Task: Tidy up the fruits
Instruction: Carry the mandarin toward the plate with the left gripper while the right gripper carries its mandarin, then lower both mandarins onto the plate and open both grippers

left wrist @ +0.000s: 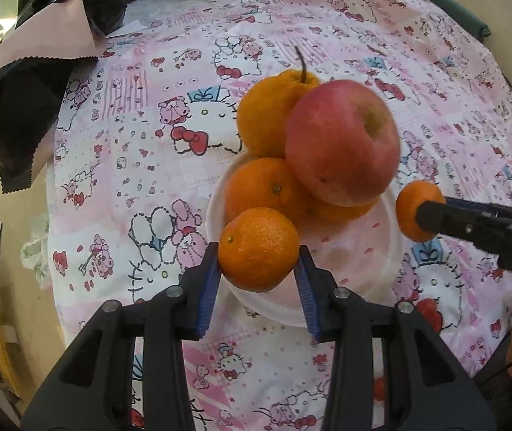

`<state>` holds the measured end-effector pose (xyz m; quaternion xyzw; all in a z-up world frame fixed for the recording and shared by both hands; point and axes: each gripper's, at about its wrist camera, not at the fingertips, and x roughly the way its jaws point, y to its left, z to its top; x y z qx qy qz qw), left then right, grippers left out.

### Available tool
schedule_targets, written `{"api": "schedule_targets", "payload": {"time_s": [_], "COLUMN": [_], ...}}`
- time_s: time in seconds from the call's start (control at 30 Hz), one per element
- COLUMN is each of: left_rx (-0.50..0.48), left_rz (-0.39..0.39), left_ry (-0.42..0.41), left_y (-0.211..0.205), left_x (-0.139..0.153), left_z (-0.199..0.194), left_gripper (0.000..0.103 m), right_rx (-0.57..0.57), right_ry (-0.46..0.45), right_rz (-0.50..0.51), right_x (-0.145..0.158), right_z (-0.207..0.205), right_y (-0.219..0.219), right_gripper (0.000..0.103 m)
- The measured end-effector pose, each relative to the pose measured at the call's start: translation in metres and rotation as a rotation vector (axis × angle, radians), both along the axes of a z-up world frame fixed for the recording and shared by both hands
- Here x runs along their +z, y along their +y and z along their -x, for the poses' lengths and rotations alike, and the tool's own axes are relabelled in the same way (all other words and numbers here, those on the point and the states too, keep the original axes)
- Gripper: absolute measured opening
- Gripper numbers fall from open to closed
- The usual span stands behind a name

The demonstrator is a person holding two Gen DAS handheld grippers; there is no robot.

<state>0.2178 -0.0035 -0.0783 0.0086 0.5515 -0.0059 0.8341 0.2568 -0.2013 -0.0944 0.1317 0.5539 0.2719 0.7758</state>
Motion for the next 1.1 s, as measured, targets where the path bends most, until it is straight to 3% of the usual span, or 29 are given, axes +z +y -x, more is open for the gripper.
{"api": "schedule_targets", "payload": {"time_s": [0.2, 0.53, 1.1], "left_rx": [0.022, -0.028, -0.031], "left_rz": [0.031, 0.052, 0.039], "left_ry": [0.034, 0.104, 0.155], "left_y": [0.006, -0.014, -0.015], "left_x": [-0.011, -0.029, -0.052], "left_z": [-0.005, -0.008, -0.015], "left_gripper": [0.037, 0.037, 0.039], "right_rx": [0.02, 0.064, 0.042], "right_ry": [0.047, 0.117, 0.15], "right_rz": [0.005, 0.045, 0.02], "right_x": [-0.015, -0.04, -0.042], "right_z": [-0.006, -0.007, -0.011], "right_y": [0.012, 0.032, 0.033], "right_gripper": [0.043, 0.044, 0.046]}}
